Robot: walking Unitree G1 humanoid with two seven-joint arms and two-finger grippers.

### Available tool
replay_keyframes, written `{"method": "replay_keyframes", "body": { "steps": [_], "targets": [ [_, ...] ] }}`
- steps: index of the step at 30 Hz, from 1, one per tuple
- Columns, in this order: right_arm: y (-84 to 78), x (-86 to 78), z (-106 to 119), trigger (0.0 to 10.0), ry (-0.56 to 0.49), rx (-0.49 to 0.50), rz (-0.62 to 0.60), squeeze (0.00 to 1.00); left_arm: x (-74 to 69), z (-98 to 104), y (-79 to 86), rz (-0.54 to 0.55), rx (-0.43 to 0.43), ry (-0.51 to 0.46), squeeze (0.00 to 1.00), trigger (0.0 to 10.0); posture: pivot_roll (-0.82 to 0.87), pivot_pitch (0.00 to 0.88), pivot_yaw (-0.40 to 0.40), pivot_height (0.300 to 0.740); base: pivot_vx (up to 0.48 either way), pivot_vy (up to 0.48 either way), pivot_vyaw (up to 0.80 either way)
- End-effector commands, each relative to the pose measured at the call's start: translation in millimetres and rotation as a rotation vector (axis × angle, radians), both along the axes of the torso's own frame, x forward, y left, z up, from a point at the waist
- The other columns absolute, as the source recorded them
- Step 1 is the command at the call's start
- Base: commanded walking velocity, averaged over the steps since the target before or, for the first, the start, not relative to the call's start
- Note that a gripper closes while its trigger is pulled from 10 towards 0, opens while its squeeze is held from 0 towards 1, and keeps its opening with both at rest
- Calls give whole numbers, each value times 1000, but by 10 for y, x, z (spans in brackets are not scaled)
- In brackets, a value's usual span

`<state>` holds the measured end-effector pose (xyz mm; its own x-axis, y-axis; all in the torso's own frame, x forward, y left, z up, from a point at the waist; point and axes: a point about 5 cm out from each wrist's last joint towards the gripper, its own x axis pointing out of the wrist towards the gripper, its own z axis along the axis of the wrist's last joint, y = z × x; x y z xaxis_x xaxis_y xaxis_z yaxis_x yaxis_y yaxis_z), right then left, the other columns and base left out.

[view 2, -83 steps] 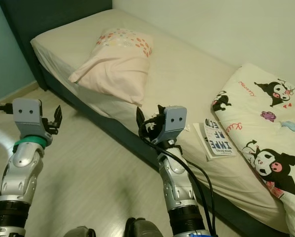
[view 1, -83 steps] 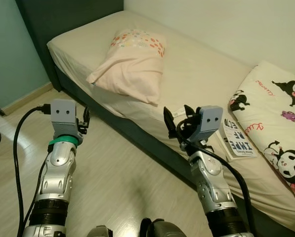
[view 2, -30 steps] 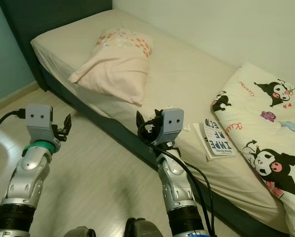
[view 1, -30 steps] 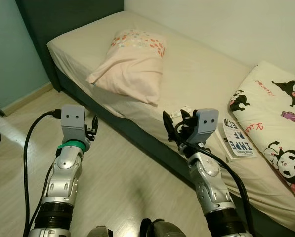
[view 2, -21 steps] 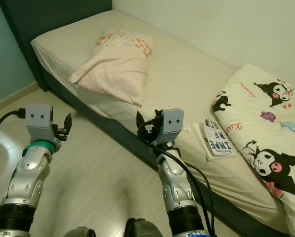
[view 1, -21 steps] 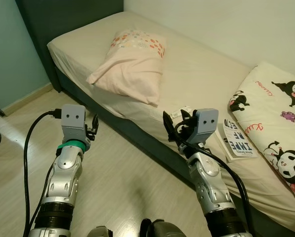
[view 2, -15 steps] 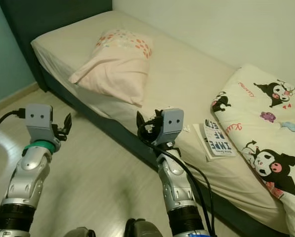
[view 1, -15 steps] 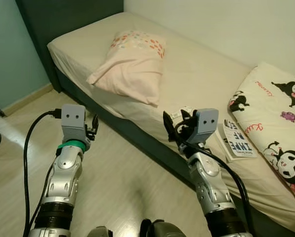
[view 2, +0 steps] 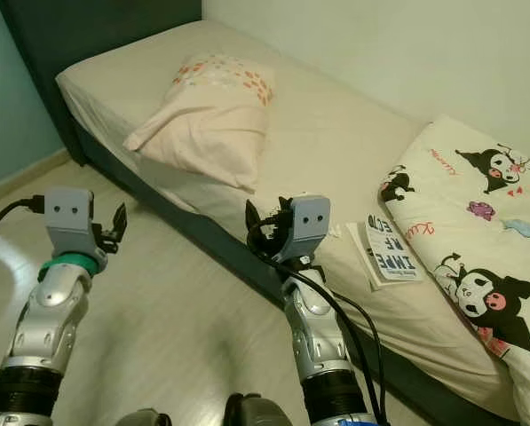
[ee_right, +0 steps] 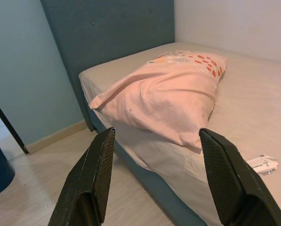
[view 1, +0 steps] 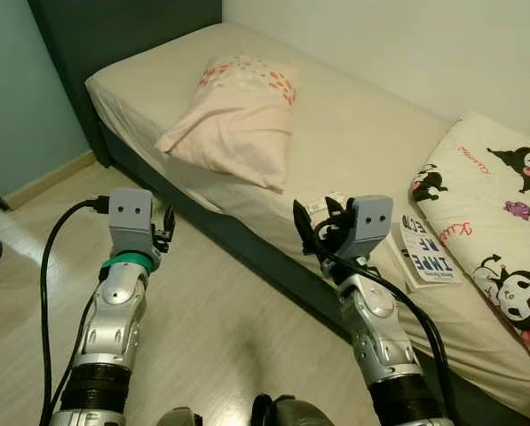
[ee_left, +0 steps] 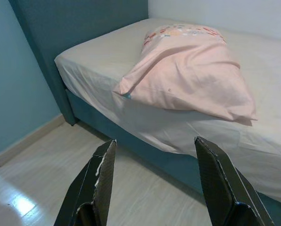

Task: Clean up the room

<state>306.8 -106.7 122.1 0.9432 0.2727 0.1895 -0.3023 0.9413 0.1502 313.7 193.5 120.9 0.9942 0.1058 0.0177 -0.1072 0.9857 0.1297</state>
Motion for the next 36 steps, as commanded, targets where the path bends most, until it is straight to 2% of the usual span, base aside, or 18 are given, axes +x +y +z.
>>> {"method": "replay_keyframes", "body": {
  "steps": [1,7,8,9,11,14,15,16,17,18,19,27,30,36],
  "targets": [
    [-9,-6,-39,10000,10,-17,-6,0,-27,-68,10,-6,8,25,0,10000,-12,0,-29,740,0,0,0],
    [9,14,-21,10000,-1,-9,-25,0,-16,-35,70,6,15,15,0,10000,-9,0,-25,740,0,0,0],
    [41,25,2,10000,-10,-11,-30,0,2,57,97,27,2,-9,0,10000,-9,2,-21,740,0,0,0],
    [41,25,2,10000,-10,-11,-30,0,2,57,97,27,2,-9,0,10000,-9,2,-21,740,0,0,0],
    [34,23,17,10000,-12,-9,-40,0,17,204,54,18,-42,-48,0,10000,-5,10,-21,740,0,0,0],
    [26,19,17,10000,-12,-9,-41,0,39,291,17,6,-50,-73,0,10000,-23,25,-24,740,0,0,0],
    [11,12,19,10000,-13,-13,-43,0,69,424,-25,-6,-69,-110,0,10000,-30,22,-31,740,0,0,0],
    [11,12,19,10000,-13,-13,-43,0,69,424,-25,-6,-69,-110,0,10000,-30,22,-31,740,0,0,0],
    [0,22,48,10000,-21,-20,-45,0,107,576,-36,-12,-82,-153,0,10000,-31,28,-42,740,0,0,0],
    [0,22,48,10000,-21,-20,-45,0,107,576,-36,-12,-82,-153,0,10000,-31,28,-42,740,0,0,0],
    [-4,39,107,10000,-36,-24,-44,0,148,756,-6,-7,-83,-196,0,10000,-28,34,-38,740,0,0,0],
    [-33,43,122,10000,-48,-54,-49,0,154,776,72,13,-68,-189,0,10000,-54,36,-45,740,0,0,0],
    [-65,72,178,10000,-62,-48,-66,0,171,784,111,58,-85,-184,0,10000,-39,38,-46,740,0,0,0],
    [1,78,213,10000,-67,-38,-49,0,177,790,46,35,-56,-166,0,10000,-36,51,-37,740,0,0,0]
  ]
}}
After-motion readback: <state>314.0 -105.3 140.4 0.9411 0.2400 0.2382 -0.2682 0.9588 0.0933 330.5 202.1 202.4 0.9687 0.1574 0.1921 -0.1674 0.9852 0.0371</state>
